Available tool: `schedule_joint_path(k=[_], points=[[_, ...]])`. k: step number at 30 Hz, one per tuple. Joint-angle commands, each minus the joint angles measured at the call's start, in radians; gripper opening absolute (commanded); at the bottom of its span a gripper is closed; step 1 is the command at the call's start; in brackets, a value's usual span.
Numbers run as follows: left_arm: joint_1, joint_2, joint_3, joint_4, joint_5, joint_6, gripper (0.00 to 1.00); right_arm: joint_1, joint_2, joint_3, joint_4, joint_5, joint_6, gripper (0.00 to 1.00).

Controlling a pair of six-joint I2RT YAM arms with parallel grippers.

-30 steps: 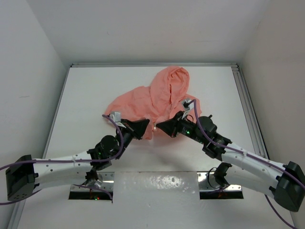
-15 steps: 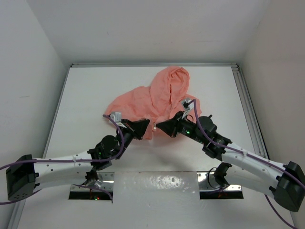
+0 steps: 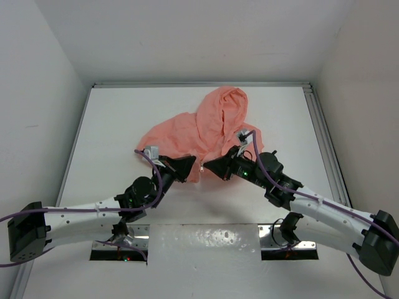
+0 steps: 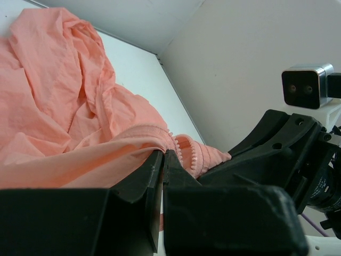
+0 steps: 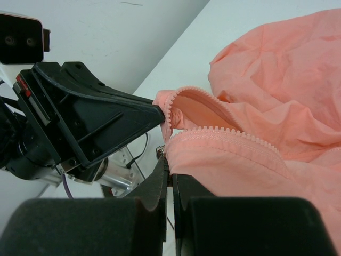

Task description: Zip up the jacket

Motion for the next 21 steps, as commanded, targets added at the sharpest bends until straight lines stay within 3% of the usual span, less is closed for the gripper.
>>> schedule_joint_path(k=[1,21], points=[[-0.015,-0.02,0.03,0.046,-0.004,0.016,0.0,0.007,-0.008,0.027,0.024,0.023,-0.017,0.0],[-0.015,-0.013,0.032,0.055,0.018,0.013,0.0,0.014,-0.006,0.031,0.024,0.026,-0.02,0.0]])
